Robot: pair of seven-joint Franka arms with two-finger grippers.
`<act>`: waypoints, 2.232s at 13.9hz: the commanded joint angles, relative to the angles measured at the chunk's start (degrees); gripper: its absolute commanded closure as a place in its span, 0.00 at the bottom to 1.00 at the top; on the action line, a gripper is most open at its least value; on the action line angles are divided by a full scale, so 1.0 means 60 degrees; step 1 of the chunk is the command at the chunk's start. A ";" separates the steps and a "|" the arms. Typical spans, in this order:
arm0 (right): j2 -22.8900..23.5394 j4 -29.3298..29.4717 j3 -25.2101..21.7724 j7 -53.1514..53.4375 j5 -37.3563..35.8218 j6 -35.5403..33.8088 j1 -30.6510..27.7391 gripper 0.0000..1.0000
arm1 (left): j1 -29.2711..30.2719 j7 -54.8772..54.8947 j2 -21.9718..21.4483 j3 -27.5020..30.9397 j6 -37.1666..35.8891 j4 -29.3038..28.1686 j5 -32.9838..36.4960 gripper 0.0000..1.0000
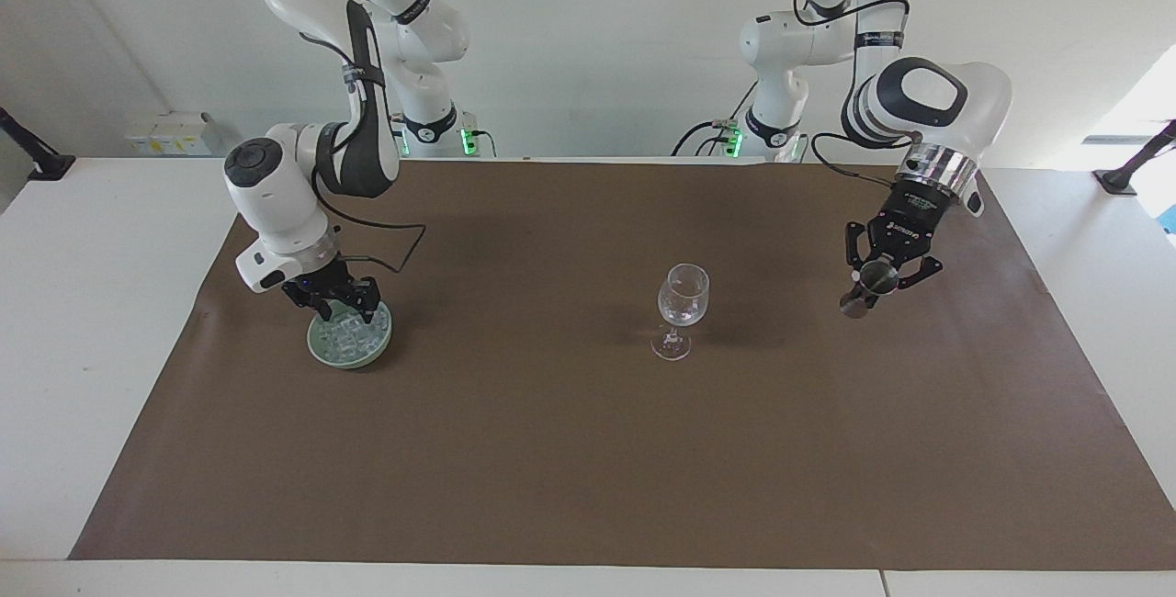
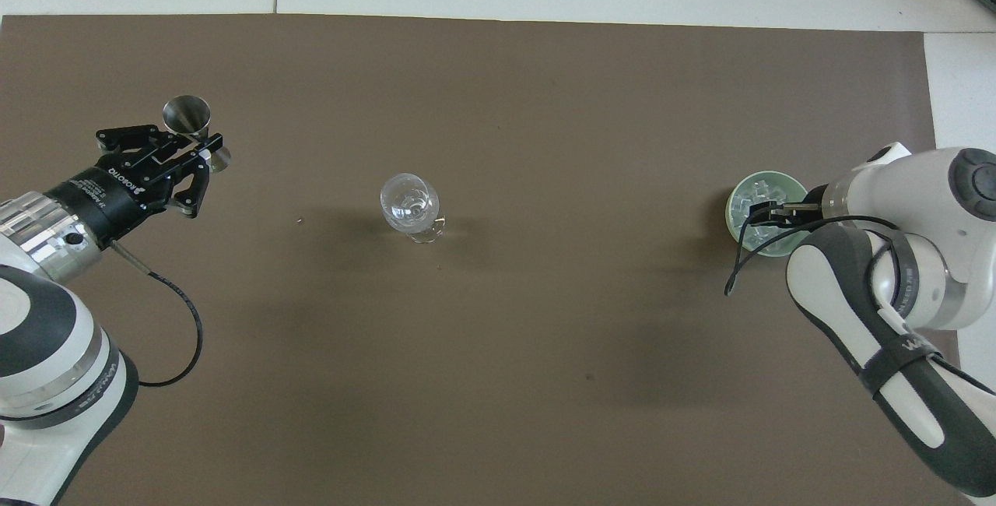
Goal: Pour wine and add ice with both arms
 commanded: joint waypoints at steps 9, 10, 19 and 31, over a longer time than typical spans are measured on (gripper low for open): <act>0.0190 -0.0221 0.0076 -0.0169 0.0003 0.0986 -0.0043 0.36 | 0.1728 0.0233 0.0673 -0.0044 -0.0970 -0.0508 0.0417 1.00; 0.0190 -0.0221 0.0076 -0.0198 0.0003 0.0986 -0.0042 0.37 | 0.1787 0.0262 0.0761 -0.0059 -0.0971 -0.0566 0.0417 1.00; -0.0350 -0.0119 0.0090 -0.0169 0.0017 0.0475 0.0001 1.00 | 0.2036 0.3236 0.1816 -0.0073 -0.2186 -0.0566 -0.1179 1.00; -0.1889 0.2603 0.0237 0.1383 0.0149 -0.3317 0.1670 1.00 | 0.2271 0.5096 0.2227 -0.0074 -0.2992 -0.0845 -0.1663 1.00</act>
